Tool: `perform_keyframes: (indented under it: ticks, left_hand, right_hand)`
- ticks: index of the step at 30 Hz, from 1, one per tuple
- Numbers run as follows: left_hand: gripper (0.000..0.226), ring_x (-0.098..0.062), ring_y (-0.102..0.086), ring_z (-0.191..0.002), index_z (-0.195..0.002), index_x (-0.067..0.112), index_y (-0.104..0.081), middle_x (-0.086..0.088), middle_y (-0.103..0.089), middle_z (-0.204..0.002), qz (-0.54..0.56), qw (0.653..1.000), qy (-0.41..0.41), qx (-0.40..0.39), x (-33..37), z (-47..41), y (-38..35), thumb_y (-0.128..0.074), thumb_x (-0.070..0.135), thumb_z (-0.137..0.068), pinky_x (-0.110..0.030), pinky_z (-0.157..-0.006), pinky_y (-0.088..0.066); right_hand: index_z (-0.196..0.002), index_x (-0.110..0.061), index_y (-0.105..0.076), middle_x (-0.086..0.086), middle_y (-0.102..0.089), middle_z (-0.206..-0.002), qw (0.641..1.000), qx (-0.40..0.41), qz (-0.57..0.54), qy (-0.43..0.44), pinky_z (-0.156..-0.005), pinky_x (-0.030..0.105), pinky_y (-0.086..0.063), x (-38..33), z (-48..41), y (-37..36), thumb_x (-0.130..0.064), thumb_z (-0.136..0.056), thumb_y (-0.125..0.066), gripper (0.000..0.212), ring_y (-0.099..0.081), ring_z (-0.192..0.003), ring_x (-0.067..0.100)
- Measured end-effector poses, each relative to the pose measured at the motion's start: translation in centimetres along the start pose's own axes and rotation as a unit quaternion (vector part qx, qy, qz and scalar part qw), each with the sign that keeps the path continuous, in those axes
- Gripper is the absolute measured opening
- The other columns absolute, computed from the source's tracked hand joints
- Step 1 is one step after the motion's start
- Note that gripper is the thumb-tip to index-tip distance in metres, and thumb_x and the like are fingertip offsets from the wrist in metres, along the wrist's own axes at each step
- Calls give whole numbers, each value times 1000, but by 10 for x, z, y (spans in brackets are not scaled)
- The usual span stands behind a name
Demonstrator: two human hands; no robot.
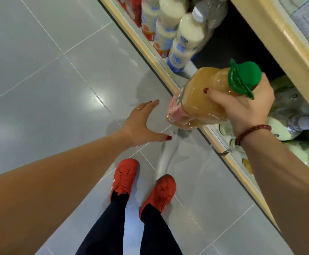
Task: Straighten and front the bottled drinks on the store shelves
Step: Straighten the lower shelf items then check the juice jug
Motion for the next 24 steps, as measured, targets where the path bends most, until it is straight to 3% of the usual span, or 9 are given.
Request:
perform_keyframes:
  ticks: [3, 7, 9, 13, 16, 19, 22, 24]
  left_hand:
    - [119, -8, -22, -137, -152, 32, -15, 7, -20, -157, 72, 997, 6, 7, -9, 11, 19, -83, 55, -57, -27, -108, -20]
    - [112, 10, -50, -110, -146, 30, -28, 20, -43, -132, 211, 978, 0, 4, -19, 32, 58, -91, 39, -54, -8, -86, -45]
    - [106, 3, -55, -111, -137, 36, -30, 19, -50, -125, 213, 977, -8, -12, -20, 51, 77, -89, 46, -49, -15, -84, -52]
    - [102, -5, -59, -109, -130, 30, -40, 10, -58, -120, 258, 966, 13, 23, -20, 90, 108, -84, 52, -41, -24, -87, -53]
    - [99, -20, -63, -107, -128, 17, -47, -4, -64, -117, 334, 939, 38, 70, -17, 114, 126, -83, 47, -41, -42, -93, -54]
    - [91, -29, -66, -103, -122, 10, -53, -13, -67, -113, 407, 904, 59, 118, -16, 133, 143, -82, 42, -41, -51, -92, -53]
    - [86, -35, -67, -99, -119, 7, -55, -17, -68, -109, 468, 872, 73, 125, -19, 150, 160, -80, 42, -43, -51, -86, -56]
    - [76, -29, -70, -88, -111, 10, -60, -11, -72, -97, 512, 845, 83, 131, -25, 161, 170, -79, 41, -44, -41, -75, -59]
  right_hand:
    - [-96, -23, -65, -8, -69, -95, 998, -59, -21, -30, -80, 38, -59, -23, 11, -23, -47, -34, -90, 72, -67, -91, 11]
    - [-80, -41, -72, -17, -73, -87, 982, -156, -101, -25, -69, 25, -59, -54, 31, -51, -35, -35, -94, 51, -71, -83, 3]
    - [-79, -47, -71, -22, -73, -85, 973, -202, -105, -29, -66, 20, -57, -75, 41, -62, -37, -34, -92, 51, -70, -82, -1]
    - [-77, -47, -71, -17, -73, -88, 963, -258, -71, -20, -76, 34, -59, -134, 57, -82, -40, -36, -90, 46, -69, -87, 4]
    - [-78, -35, -69, -12, -72, -88, 955, -292, -38, -20, -75, 35, -59, -174, 59, -102, -36, -40, -91, 45, -68, -87, 6]
    - [-84, -34, -62, -14, -69, -92, 945, -324, 1, -37, -69, 30, -55, -207, 61, -125, -44, -37, -89, 55, -64, -87, 4]
    - [-84, -32, -62, -14, -68, -89, 942, -330, 58, -31, -69, 32, -56, -242, 70, -148, -58, -32, -80, 60, -65, -84, 7]
    - [-90, -27, -67, -10, -71, -91, 937, -336, 83, -34, -77, 38, -59, -260, 79, -164, -64, -34, -78, 68, -68, -86, 12]
Point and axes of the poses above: each hand's wrist, its own z-axis away from the middle knuckle, its own y-axis out of the back of the hand, x = y × z, the point moved 3 cm from there along -z, towards the middle knuckle
